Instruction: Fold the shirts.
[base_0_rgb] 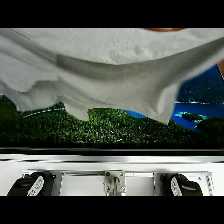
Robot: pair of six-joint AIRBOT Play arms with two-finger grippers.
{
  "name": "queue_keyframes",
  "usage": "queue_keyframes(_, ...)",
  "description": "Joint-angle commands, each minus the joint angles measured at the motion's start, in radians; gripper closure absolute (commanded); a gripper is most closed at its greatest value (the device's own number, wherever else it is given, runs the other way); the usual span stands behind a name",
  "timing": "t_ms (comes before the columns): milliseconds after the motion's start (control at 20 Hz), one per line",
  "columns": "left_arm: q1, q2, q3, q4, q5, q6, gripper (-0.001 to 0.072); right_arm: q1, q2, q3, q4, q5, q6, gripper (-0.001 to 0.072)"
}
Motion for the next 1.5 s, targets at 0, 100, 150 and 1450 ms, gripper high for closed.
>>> queue_keyframes(0,0.001,0.045,0.091,0.071,0.002,-0.020,0.0671,0.001,0.050,0.121,-0.064,-0.003,0.058,0.0653)
queue_keyframes(100,0.001,0.077,0.091,0.214,-0.078,-0.036,0.0672,0.001,0.062,0.154,-0.121,0.045,0.089,0.0652)
queue_keyframes(150,0.001,0.090,0.091,0.280,-0.130,-0.076,0.0672,0.001,0.064,0.176,-0.148,0.082,0.100,0.0652)
queue_keyframes(1450,-0.064,-0.753,-0.225,0.283,-0.039,-0.019,0.0670,0.192,-1.056,0.160,-0.359,0.031,0.256,0.0653)
